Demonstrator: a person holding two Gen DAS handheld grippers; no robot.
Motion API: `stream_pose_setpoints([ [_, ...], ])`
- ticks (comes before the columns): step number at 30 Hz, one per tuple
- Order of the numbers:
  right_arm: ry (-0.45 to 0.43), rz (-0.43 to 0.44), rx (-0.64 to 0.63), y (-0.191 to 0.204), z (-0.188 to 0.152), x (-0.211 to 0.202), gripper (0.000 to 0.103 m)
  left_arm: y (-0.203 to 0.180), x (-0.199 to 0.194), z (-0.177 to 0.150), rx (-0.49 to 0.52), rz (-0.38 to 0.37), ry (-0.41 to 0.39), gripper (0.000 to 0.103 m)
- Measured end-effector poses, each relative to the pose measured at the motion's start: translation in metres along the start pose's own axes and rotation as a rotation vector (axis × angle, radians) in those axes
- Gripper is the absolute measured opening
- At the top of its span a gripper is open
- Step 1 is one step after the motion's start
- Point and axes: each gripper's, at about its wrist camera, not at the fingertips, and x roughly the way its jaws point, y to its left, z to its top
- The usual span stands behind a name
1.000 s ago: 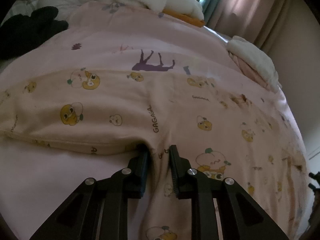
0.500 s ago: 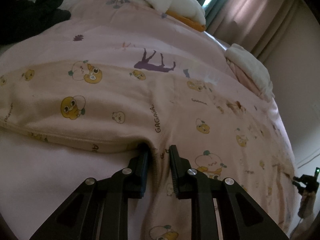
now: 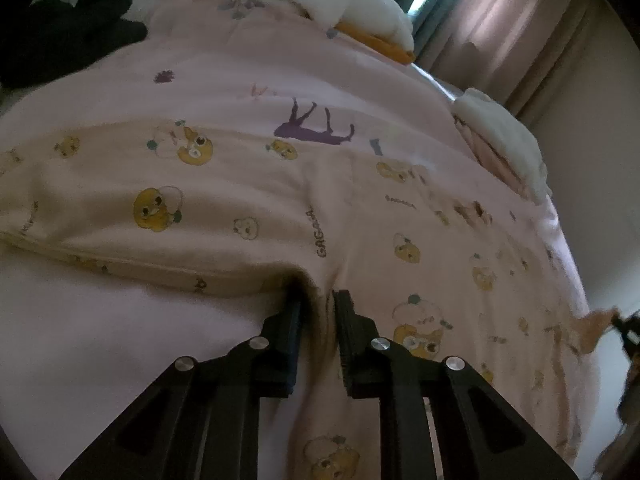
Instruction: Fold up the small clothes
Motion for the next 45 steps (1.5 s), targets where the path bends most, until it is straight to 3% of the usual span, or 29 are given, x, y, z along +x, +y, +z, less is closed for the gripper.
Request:
stream_pose_setpoints([
  [14,0.101,0.241,-0.193,0.177,-0.069,0.004,0.005,0.004,-0.009,-0.005,-0.006,-0.023,0.012,0.011],
  [24,0.267,0.367,-0.343,0.306,-0.162,0.024,0.005,0.024,-0.015,-0.011,-0.082,-0.109,0.034,0.008],
  [30,0.367,0.395,-0.361,0.341,-0.206,0.038,0.005,0.018,-0.019,-0.015,-0.030,-0.084,0.027,0.008],
  [40,0.404,0.447,-0.379,0.372,-0.239,0.039,0.005,0.035,-0.025,-0.020,-0.078,-0.159,0.055,0.008],
  [45,0.452,0.473,-0.430,0.391,-0.266,0.045,0.006,0.028,-0.029,-0.022,-0.041,-0.129,0.044,0.008],
])
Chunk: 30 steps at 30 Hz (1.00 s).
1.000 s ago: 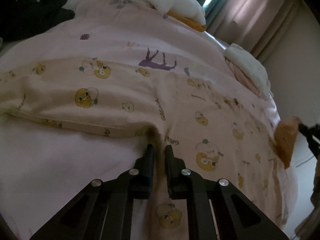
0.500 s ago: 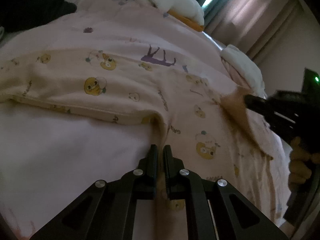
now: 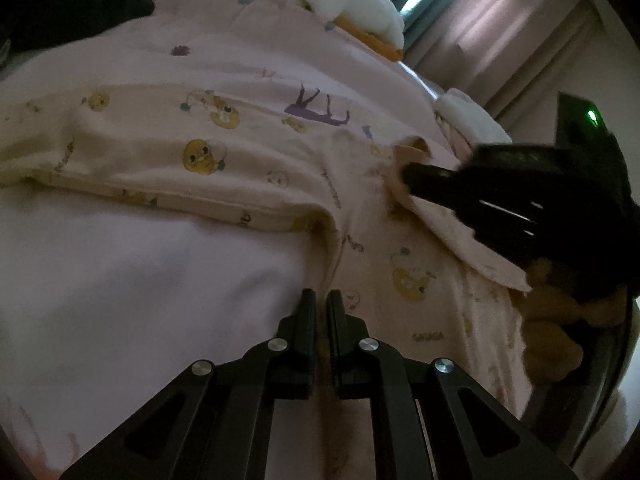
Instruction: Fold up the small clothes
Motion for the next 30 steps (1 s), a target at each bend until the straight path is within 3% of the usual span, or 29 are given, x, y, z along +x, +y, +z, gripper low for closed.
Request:
stream_pose_setpoints([
  [5,0.051,0.054,0.013,0.004,-0.008,0.021,0.009,0.012,0.000,0.001,-0.058,-0.060,0.018,0.008],
  [7,0.110,0.131,0.052,0.002,-0.013,0.027,0.011,0.015,0.000,0.002,-0.065,-0.074,0.026,0.008],
  [10,0.143,0.278,0.096,0.000,-0.016,0.025,0.027,0.014,0.000,0.001,-0.059,-0.075,0.024,0.008],
  [11,0.122,0.270,0.092,0.001,-0.016,0.020,0.033,0.014,0.000,0.002,-0.052,-0.071,0.020,0.008],
  [13,0.041,0.152,0.022,0.008,-0.012,0.005,0.039,0.014,0.001,0.002,-0.051,-0.071,0.020,0.008],
  [16,0.001,0.001,-0.035,0.016,-0.006,-0.002,0.050,0.015,0.002,0.002,-0.055,-0.074,0.022,0.008],
  [18,-0.007,-0.016,-0.062,0.020,0.000,0.000,0.051,0.015,0.003,0.003,-0.059,-0.076,0.026,0.008],
  [21,0.024,-0.107,-0.110,0.026,0.005,0.014,0.048,0.015,0.003,0.004,-0.058,-0.075,0.027,0.008],
  [23,0.040,-0.163,-0.147,0.028,0.003,0.029,0.026,0.015,0.004,0.005,-0.057,-0.076,0.028,0.008],
  [25,0.046,-0.162,-0.141,0.026,-0.001,0.035,0.023,0.016,0.004,0.006,-0.060,-0.079,0.029,0.008],
  [27,0.005,-0.161,-0.150,0.025,-0.005,0.032,0.011,0.018,0.004,0.006,-0.067,-0.086,0.030,0.008],
  [30,0.016,-0.037,-0.072,0.018,-0.004,0.023,0.007,0.018,0.005,0.007,-0.067,-0.086,0.030,0.008],
])
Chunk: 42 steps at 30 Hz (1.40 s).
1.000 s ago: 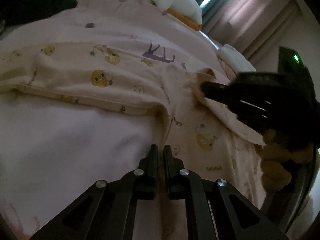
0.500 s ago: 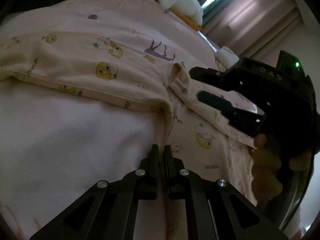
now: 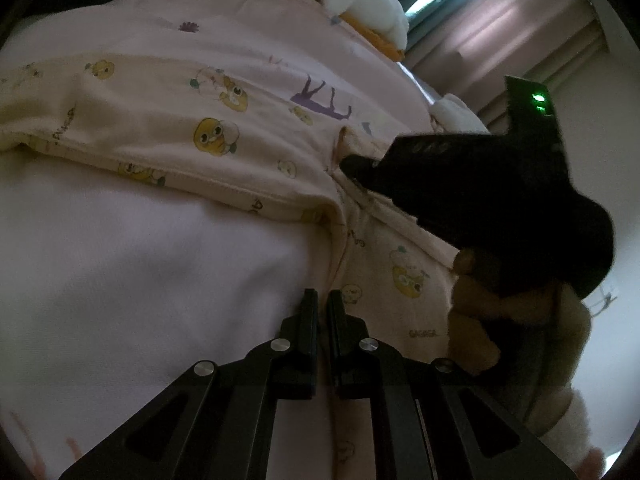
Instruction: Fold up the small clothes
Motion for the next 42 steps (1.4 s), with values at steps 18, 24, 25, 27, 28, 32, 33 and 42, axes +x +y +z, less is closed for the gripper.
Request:
stream_pose_setpoints([
  [18,-0.026,-0.096,-0.161,0.021,0.004,-0.025,0.023,0.002,0.001,-0.001,0.008,0.001,-0.006,0.008],
  [24,0.025,-0.114,-0.100,0.007,0.004,0.001,0.038,0.005,0.002,0.000,-0.008,-0.019,-0.005,0.008],
  [25,0.023,-0.134,-0.098,0.003,0.003,0.003,0.035,0.005,0.002,-0.001,-0.010,-0.021,-0.004,0.008],
  [27,0.024,-0.120,-0.102,-0.002,0.004,0.002,0.036,0.006,0.002,-0.002,-0.012,-0.024,-0.002,0.008],
  [28,0.030,-0.111,-0.093,-0.006,0.005,-0.002,0.037,0.006,0.002,-0.002,-0.010,-0.022,-0.002,0.008],
  [32,0.012,-0.120,-0.072,-0.017,0.012,-0.024,0.046,0.006,0.002,-0.001,-0.004,-0.019,-0.003,0.008],
  [33,-0.011,-0.133,-0.078,-0.021,0.014,-0.034,0.047,0.006,0.002,-0.001,-0.005,-0.021,-0.003,0.008],
  [42,-0.075,-0.302,-0.017,-0.097,0.005,-0.094,0.062,0.008,0.004,0.000,-0.017,-0.037,-0.004,0.008],
])
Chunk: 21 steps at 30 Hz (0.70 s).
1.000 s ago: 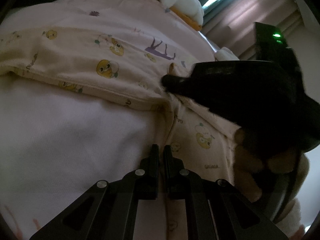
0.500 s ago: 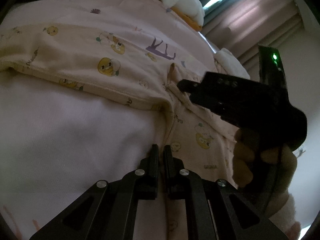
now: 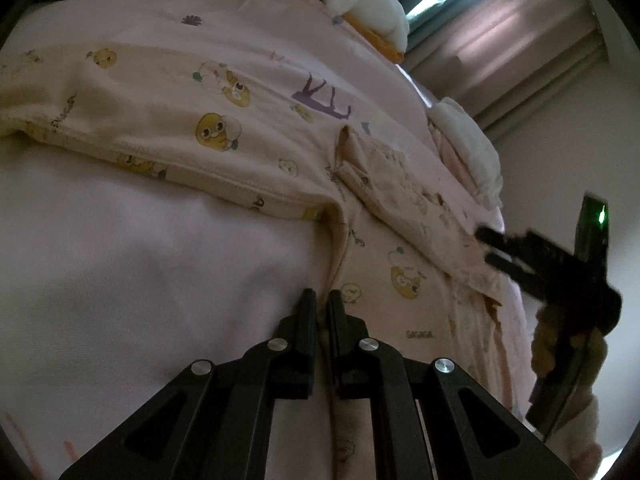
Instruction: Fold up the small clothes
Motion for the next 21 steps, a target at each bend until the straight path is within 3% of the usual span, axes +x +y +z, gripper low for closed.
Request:
stream_pose_setpoints([
  [4,0.005,-0.067,0.143,-0.064,-0.009,-0.001,0.063,0.001,0.002,0.001,-0.004,-0.010,-0.005,0.008],
  [6,0.012,-0.171,0.195,-0.089,-0.020,0.004,0.077,0.004,0.003,0.001,-0.018,-0.026,-0.009,0.008],
  [8,0.060,-0.266,0.227,-0.114,-0.035,0.022,0.103,0.008,0.002,0.000,-0.035,-0.047,-0.013,0.008],
  [11,-0.110,-0.161,0.234,-0.129,-0.060,0.016,0.103,0.009,0.003,0.000,-0.046,-0.060,-0.021,0.008],
  [15,-0.137,-0.079,0.291,-0.138,-0.066,0.013,0.103,0.008,0.002,-0.001,-0.041,-0.059,-0.025,0.008],
  [21,-0.152,-0.068,0.294,-0.138,-0.067,0.016,0.103,0.013,0.001,0.001,-0.068,-0.087,-0.027,0.008],
])
